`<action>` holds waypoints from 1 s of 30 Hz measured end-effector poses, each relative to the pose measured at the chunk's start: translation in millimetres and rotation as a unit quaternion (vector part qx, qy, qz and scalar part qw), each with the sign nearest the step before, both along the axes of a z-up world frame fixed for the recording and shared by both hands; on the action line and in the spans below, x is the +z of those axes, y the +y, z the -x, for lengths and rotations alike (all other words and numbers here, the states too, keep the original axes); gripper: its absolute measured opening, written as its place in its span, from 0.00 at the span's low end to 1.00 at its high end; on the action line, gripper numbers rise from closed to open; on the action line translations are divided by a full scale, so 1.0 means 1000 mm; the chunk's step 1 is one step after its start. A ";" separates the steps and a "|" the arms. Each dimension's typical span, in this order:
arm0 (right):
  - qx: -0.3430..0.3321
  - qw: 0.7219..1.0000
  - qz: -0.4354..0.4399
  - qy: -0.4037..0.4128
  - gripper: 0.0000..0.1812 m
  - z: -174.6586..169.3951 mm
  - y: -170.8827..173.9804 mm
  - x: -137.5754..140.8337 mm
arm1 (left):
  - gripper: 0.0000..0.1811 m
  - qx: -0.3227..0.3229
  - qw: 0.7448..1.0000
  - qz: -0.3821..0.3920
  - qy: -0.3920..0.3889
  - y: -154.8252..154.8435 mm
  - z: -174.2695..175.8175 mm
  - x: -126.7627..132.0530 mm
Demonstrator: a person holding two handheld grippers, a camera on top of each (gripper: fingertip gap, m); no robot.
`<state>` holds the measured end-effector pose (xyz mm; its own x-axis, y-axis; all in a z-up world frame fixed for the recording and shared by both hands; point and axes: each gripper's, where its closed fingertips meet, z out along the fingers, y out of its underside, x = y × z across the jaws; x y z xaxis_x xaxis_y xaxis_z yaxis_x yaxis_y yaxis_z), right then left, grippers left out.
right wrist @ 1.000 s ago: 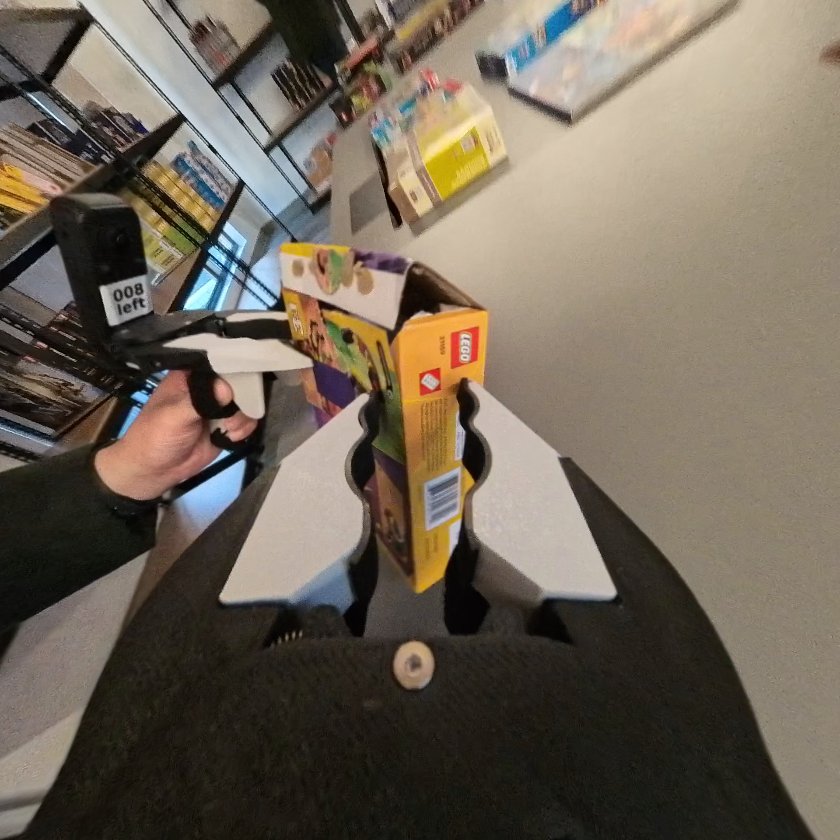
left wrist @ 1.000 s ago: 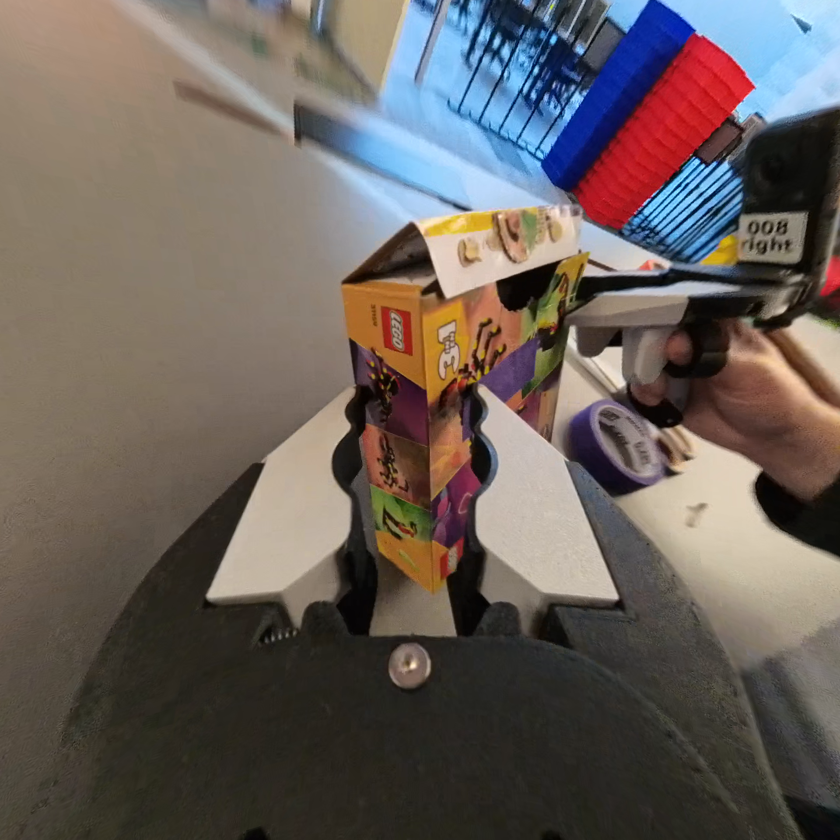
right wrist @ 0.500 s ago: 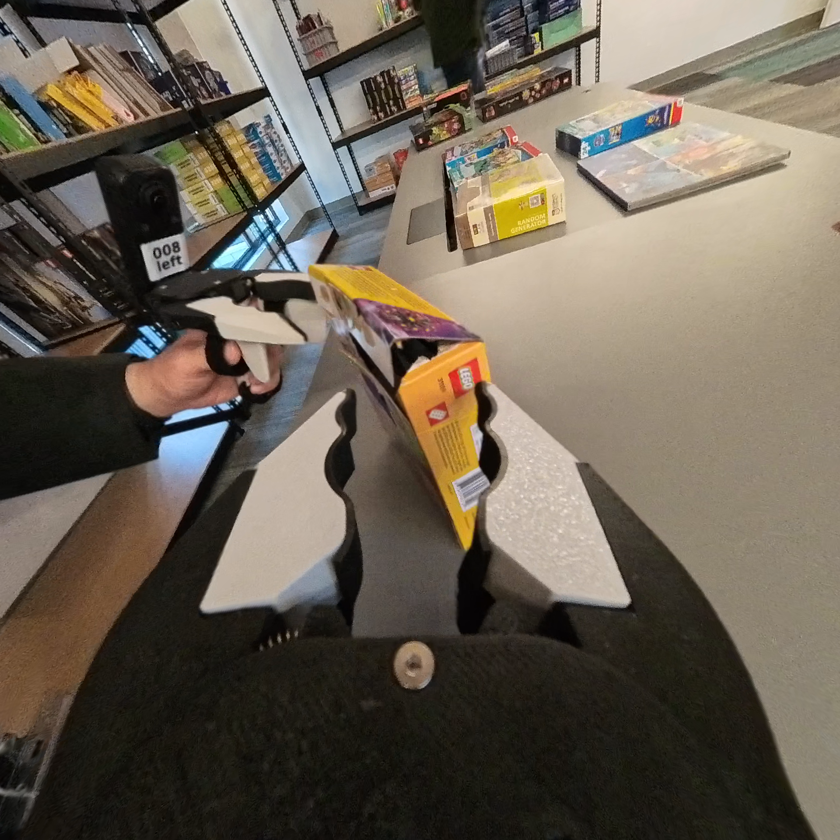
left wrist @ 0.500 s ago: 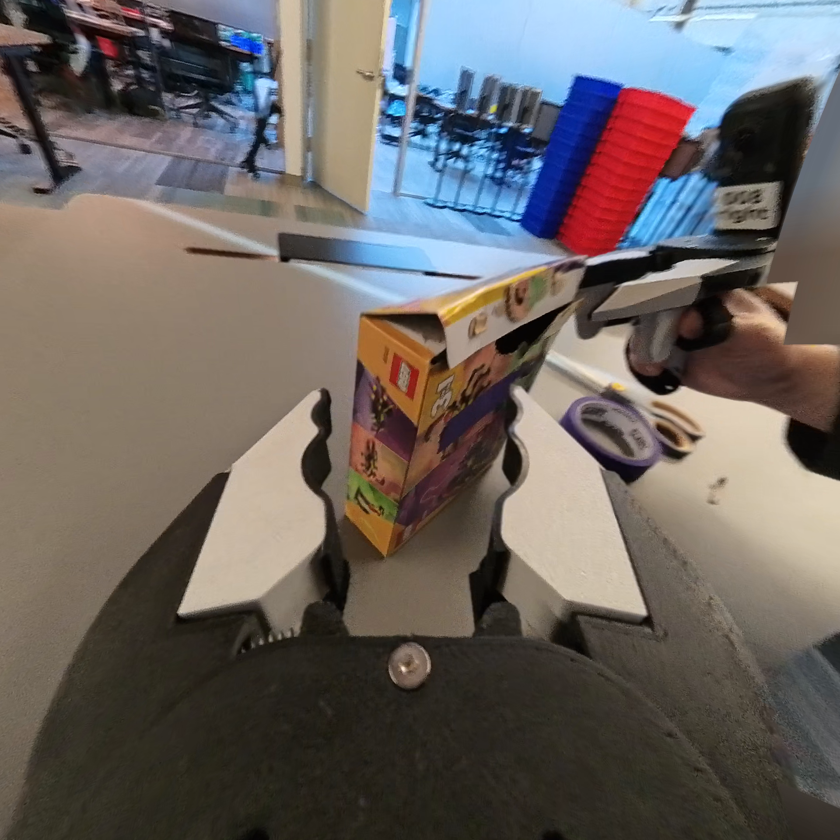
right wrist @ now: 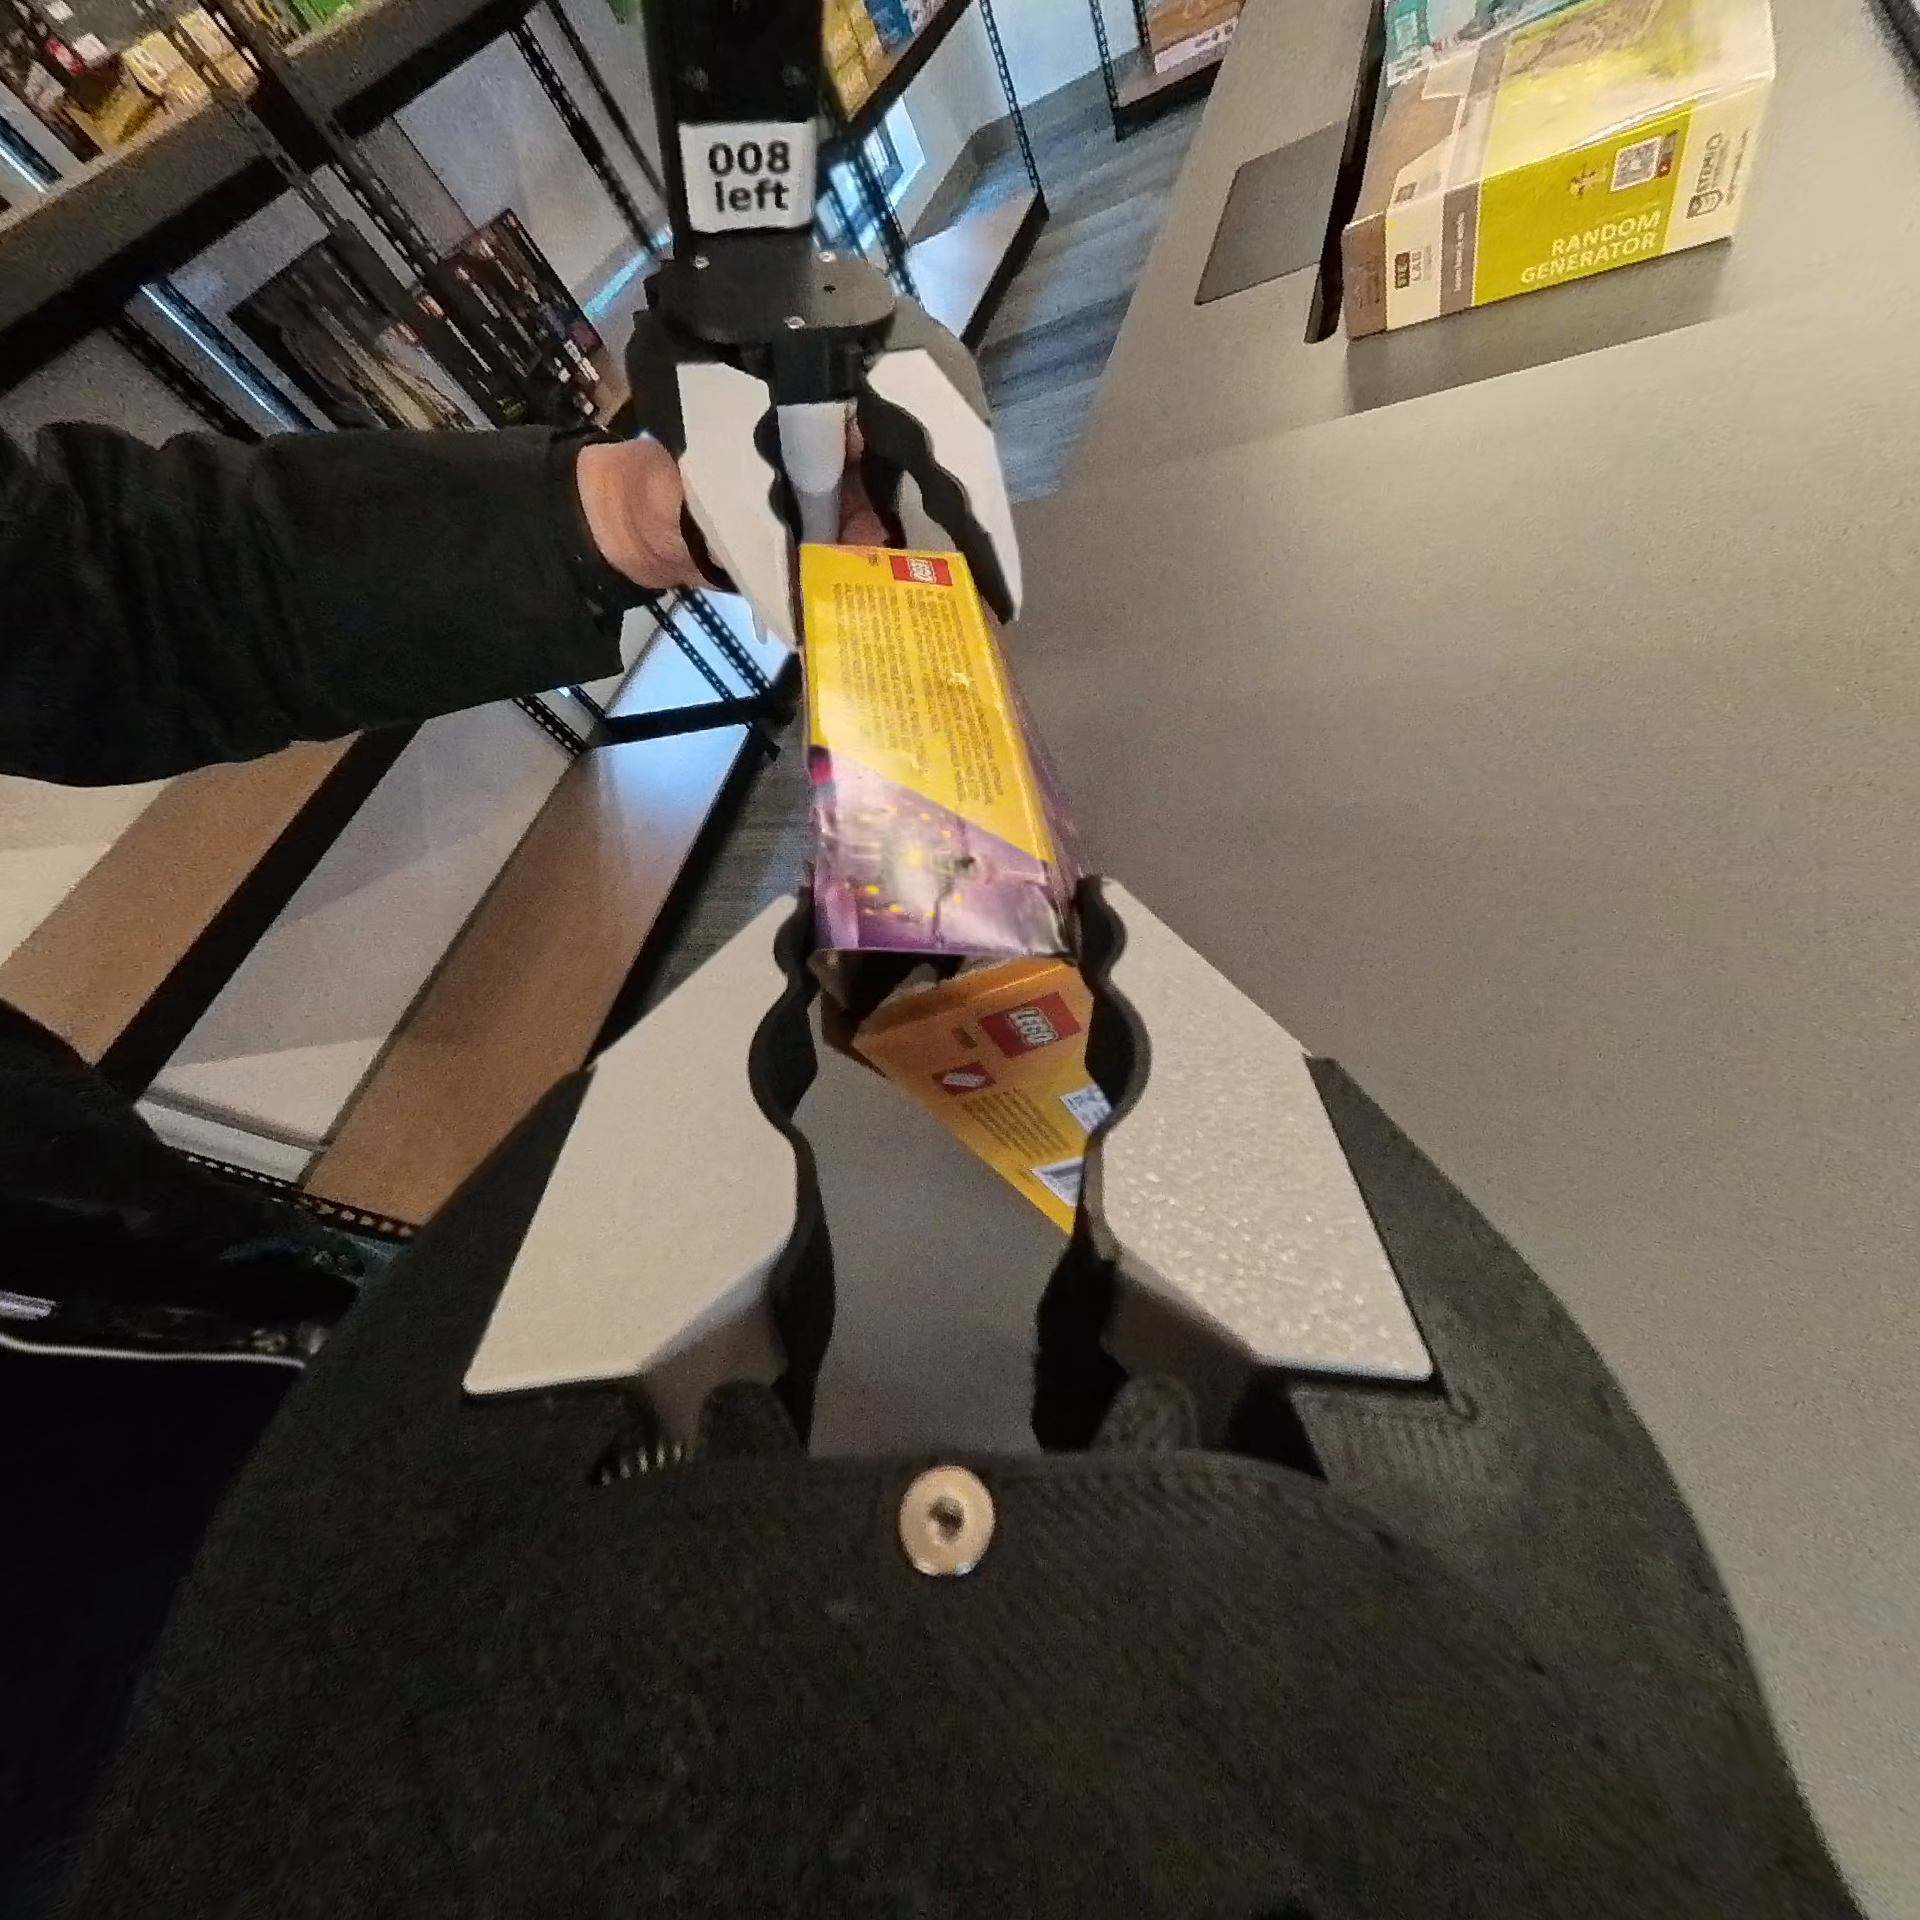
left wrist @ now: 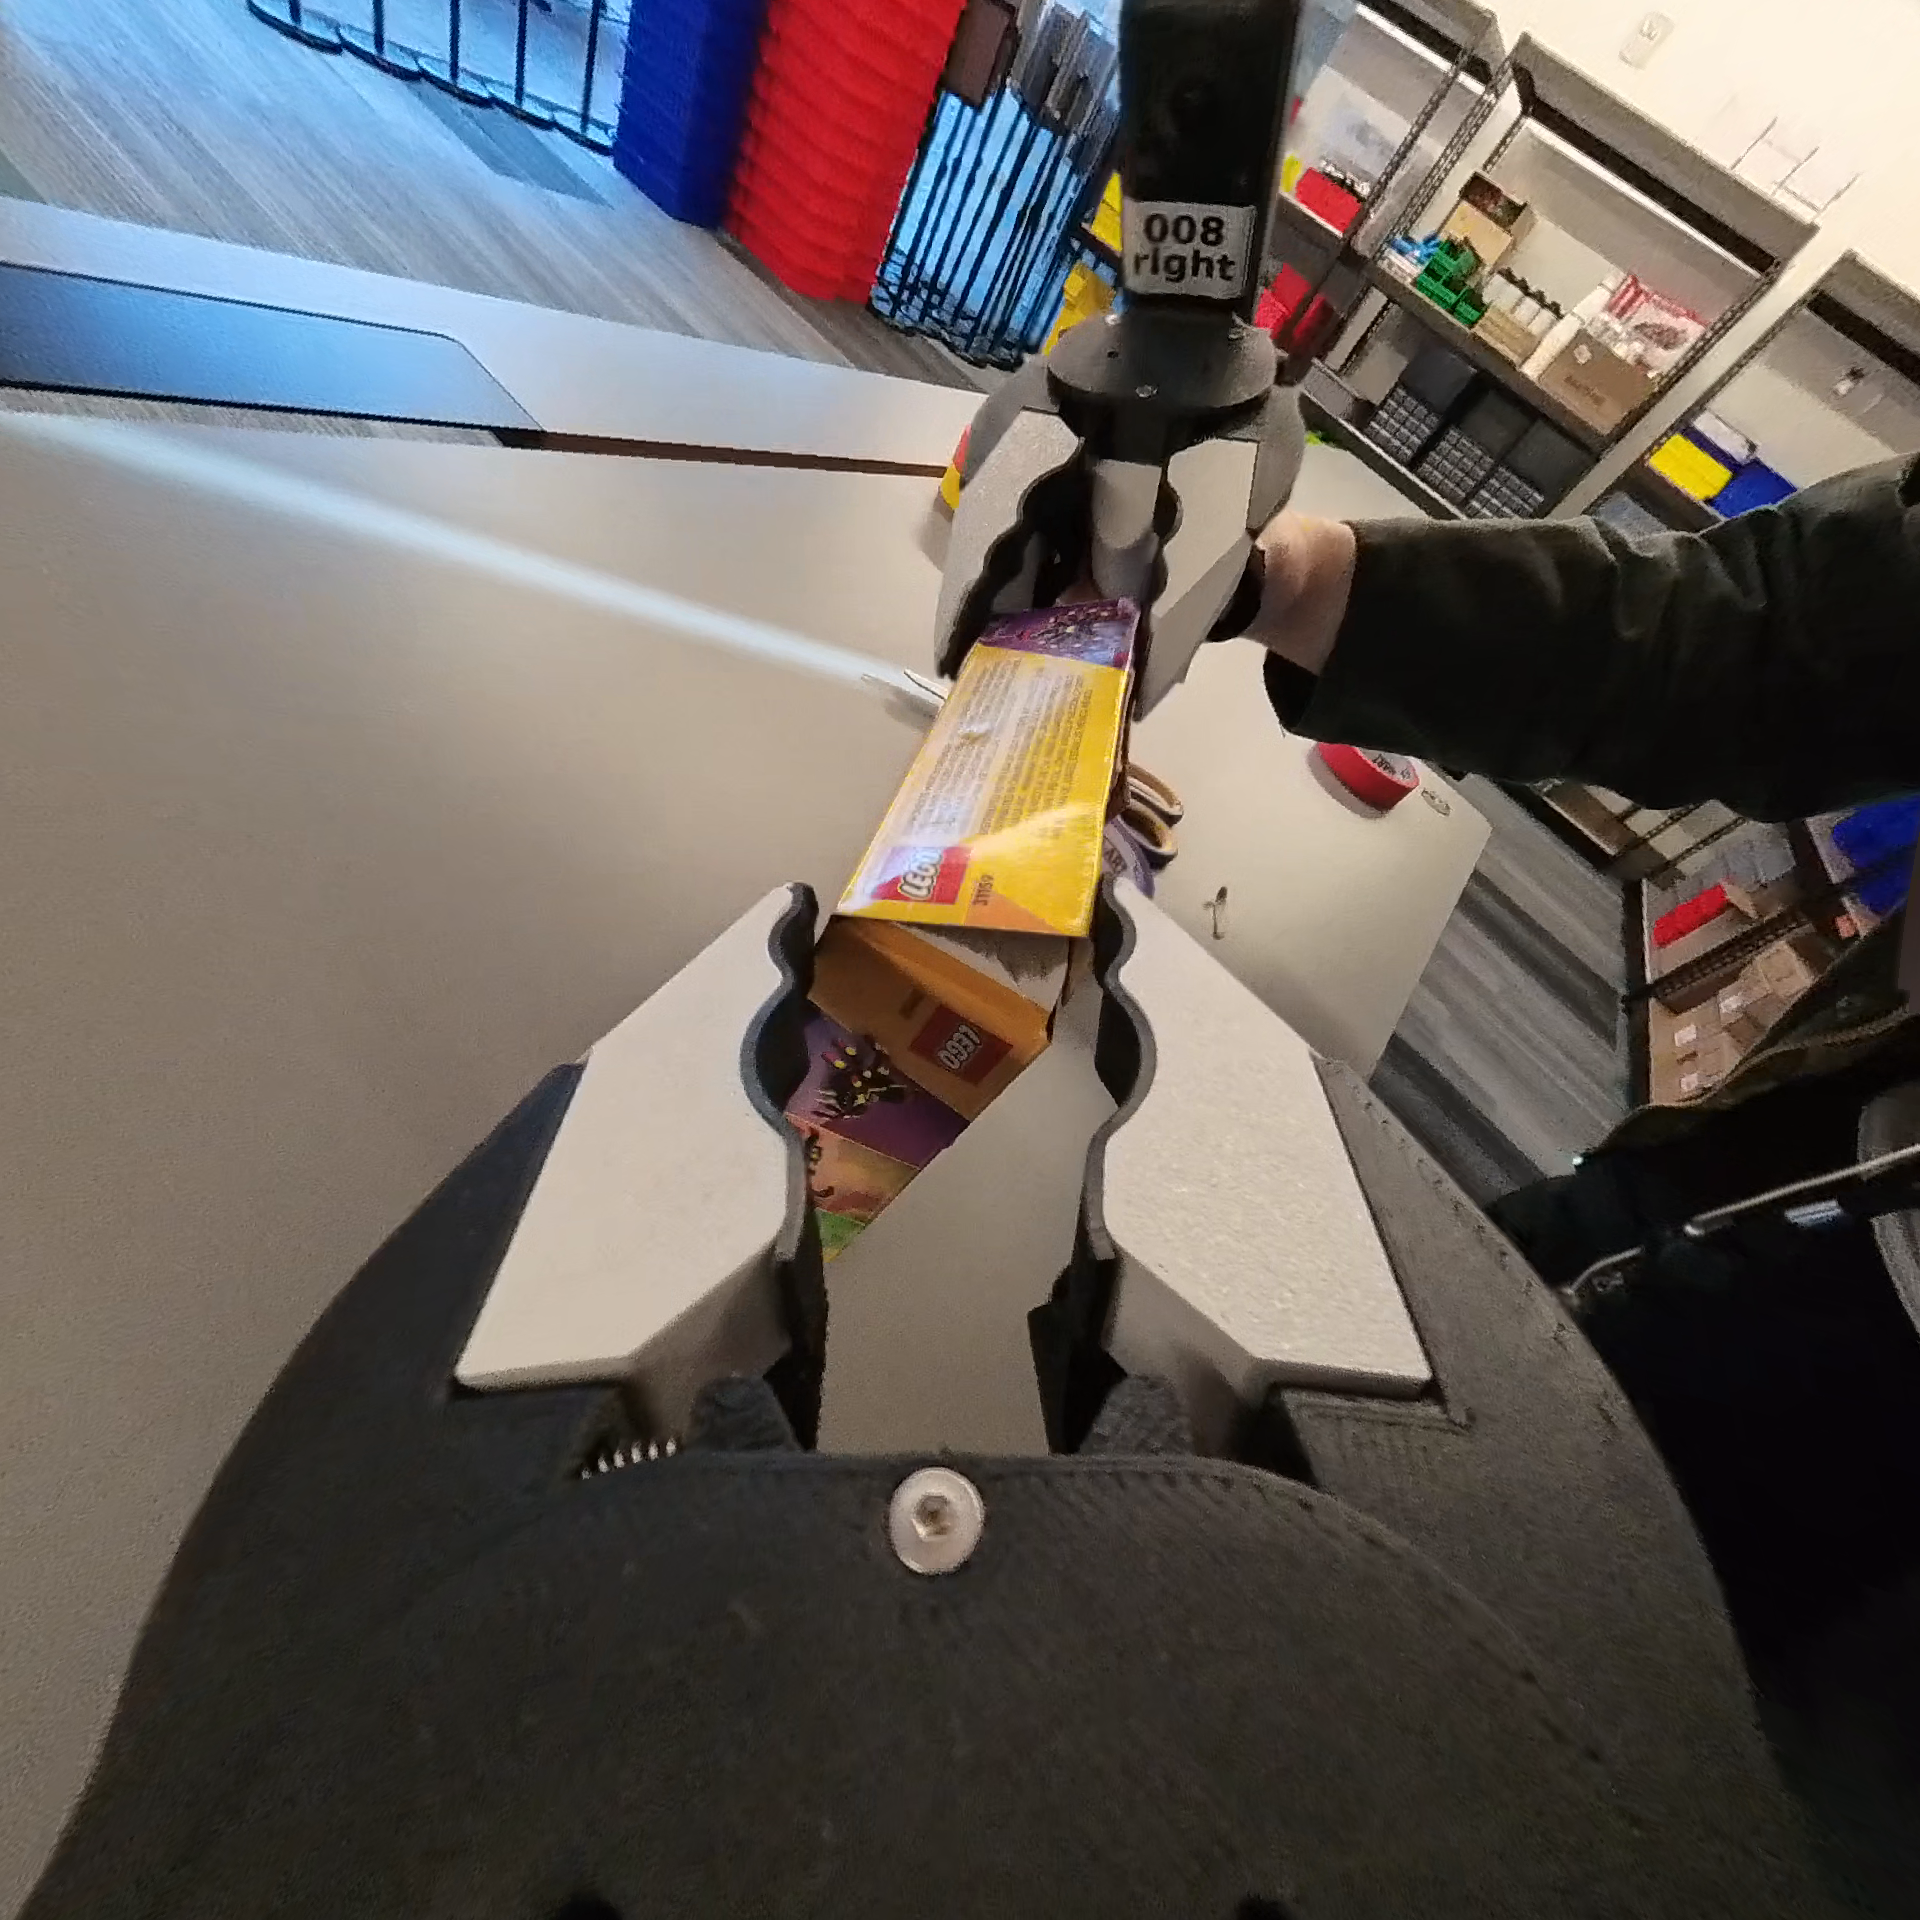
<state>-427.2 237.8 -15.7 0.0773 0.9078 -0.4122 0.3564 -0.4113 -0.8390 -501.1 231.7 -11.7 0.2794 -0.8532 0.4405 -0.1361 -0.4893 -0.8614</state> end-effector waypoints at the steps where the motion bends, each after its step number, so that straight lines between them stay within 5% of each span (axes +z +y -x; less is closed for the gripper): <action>1: -0.001 1.000 0.001 0.001 0.27 0.000 0.000 -0.001 | 0.29 -0.001 1.000 -0.003 0.001 0.000 0.000 0.000; 9: 0.003 0.996 -0.078 -0.041 0.26 -0.003 0.002 -0.006 | 0.28 -0.043 0.997 -0.006 0.063 -0.003 -0.003 -0.004; 23: 0.017 0.999 -0.028 -0.032 0.25 -0.002 -0.002 -0.003 | 0.28 -0.080 0.992 0.064 0.067 -0.004 -0.002 -0.002; 30: 0.019 0.996 -0.066 -0.054 0.25 -0.005 -0.002 -0.004 | 0.27 -0.090 0.989 0.001 0.116 -0.007 -0.004 -0.005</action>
